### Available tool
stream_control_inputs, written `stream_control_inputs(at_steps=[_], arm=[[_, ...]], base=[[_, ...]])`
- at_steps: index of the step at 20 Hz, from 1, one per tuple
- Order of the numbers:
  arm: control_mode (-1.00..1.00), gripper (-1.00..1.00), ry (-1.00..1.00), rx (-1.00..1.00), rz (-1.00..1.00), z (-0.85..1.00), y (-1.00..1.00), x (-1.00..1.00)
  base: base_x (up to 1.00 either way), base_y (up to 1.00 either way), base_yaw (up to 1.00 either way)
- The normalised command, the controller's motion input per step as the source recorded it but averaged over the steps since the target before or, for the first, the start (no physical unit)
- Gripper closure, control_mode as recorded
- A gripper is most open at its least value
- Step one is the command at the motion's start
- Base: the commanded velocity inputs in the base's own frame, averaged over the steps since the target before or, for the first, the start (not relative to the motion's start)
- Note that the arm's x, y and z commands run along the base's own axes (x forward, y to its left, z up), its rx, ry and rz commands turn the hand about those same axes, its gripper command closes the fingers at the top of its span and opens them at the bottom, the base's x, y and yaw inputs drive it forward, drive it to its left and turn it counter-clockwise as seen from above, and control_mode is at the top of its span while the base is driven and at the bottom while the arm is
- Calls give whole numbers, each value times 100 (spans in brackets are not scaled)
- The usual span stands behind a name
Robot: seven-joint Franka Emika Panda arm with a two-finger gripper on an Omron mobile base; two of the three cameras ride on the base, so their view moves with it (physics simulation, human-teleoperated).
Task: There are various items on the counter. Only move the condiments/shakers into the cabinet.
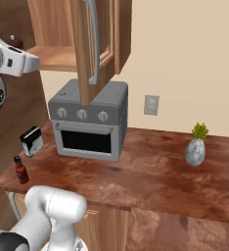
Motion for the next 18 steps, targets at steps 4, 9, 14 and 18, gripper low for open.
stream_control_inputs(at_steps=[4, 9, 14, 18], arm=[[-100, 100, 0, 1, -7, 0, 17, 67], [-100, 100, 5, -1, -10, 0, 7, 66], [-100, 100, 15, 0, -6, 0, 0, 80], [-100, 100, 14, 0, -1, -5, 0, 60]], base=[[0, 0, 0], [0, 0, 0], [0, 0, 0], [0, 0, 0]])
